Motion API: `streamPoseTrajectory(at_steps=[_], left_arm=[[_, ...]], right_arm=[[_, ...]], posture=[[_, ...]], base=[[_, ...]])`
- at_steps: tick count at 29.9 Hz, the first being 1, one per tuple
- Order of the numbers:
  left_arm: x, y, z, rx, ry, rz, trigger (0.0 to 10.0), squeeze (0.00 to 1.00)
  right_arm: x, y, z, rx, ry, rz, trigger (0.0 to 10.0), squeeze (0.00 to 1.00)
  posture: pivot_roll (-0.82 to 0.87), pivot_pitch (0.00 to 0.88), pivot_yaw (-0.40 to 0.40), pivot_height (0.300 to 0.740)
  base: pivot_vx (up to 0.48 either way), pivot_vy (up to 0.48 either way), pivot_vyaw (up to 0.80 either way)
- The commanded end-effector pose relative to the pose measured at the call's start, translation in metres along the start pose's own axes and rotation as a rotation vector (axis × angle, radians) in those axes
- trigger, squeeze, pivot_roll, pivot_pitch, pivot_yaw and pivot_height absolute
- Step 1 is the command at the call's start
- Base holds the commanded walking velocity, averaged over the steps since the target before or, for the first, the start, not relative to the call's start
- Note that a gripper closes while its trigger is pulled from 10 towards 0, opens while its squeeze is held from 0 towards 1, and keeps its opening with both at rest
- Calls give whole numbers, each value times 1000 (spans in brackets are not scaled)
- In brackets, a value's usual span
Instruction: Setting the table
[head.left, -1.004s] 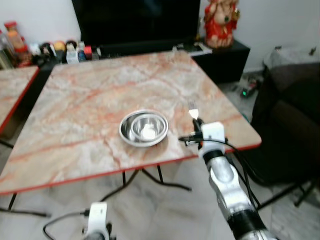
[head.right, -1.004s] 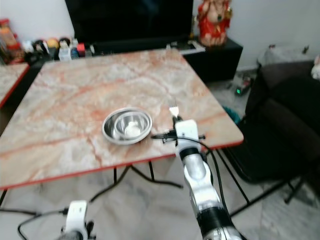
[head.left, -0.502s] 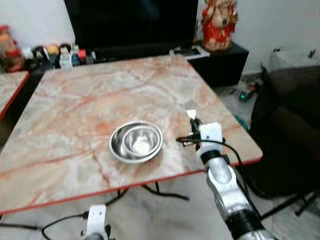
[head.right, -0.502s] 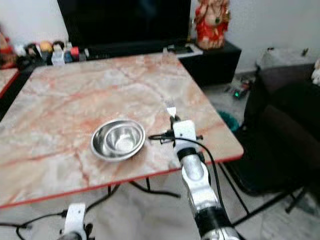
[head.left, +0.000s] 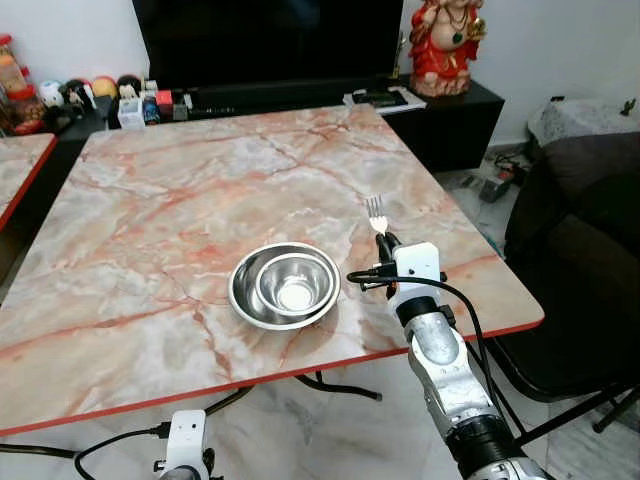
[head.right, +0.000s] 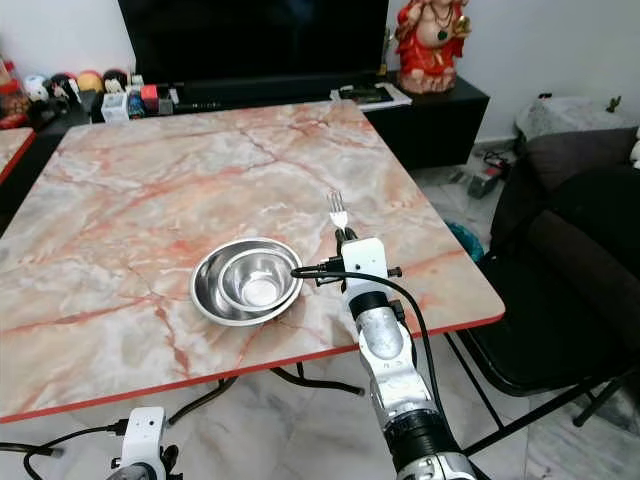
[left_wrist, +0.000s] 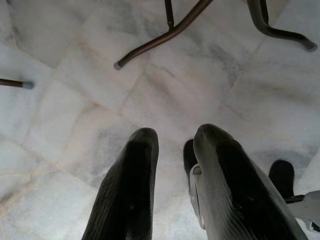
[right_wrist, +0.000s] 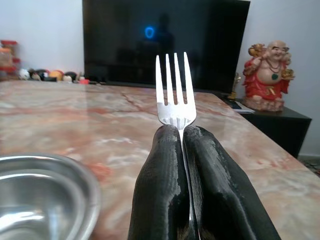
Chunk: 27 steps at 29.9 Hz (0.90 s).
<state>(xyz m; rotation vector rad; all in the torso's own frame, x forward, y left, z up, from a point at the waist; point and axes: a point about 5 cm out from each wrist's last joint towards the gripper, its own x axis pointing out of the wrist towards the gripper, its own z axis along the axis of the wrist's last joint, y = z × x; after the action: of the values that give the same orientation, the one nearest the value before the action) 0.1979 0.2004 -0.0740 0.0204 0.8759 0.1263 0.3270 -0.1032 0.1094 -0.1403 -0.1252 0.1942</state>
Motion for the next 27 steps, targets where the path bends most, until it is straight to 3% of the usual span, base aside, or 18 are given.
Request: streamPoseTrajectory(at_steps=[1, 22, 27], left_arm=[[0, 3, -2, 0, 3, 5, 10000, 0], [0, 4, 0, 2, 0, 8, 10000, 0], [0, 3, 1, 1, -3, 5, 10000, 0]], right_arm=[[1, 1, 1, 3, 4, -2, 10000, 0], [1, 0, -3, -2, 34, -21, 10000, 0], [4, -1, -7, 19, 84, -46, 10000, 0]], posture=[[-32, 0, 8, 719], [-31, 0, 12, 719], [-29, 0, 11, 719]], base=[[0, 0, 0], [0, 0, 0], [0, 0, 0]])
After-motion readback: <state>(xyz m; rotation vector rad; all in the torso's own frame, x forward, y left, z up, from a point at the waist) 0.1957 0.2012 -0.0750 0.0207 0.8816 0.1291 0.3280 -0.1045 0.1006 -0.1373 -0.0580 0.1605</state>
